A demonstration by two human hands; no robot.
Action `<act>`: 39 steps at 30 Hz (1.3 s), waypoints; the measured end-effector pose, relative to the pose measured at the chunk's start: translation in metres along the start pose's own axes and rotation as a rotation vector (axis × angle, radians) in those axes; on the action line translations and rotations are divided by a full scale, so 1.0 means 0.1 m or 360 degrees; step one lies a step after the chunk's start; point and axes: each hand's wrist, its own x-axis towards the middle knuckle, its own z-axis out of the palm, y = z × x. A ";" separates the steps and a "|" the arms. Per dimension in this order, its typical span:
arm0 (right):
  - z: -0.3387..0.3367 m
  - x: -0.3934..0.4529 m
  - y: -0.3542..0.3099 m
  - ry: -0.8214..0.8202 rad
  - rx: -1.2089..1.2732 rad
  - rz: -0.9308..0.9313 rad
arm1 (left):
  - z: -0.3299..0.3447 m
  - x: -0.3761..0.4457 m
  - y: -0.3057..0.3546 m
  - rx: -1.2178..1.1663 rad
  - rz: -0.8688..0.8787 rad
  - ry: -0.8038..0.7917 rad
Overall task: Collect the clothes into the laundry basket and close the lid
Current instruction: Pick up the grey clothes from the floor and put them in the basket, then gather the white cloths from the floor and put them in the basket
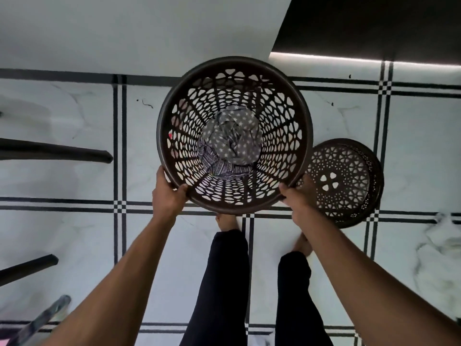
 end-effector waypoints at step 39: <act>-1.67 -0.48 1.10 0.0182 0.0124 -0.0371 | 1.68 -1.69 0.15 0.0956 0.1480 -0.0578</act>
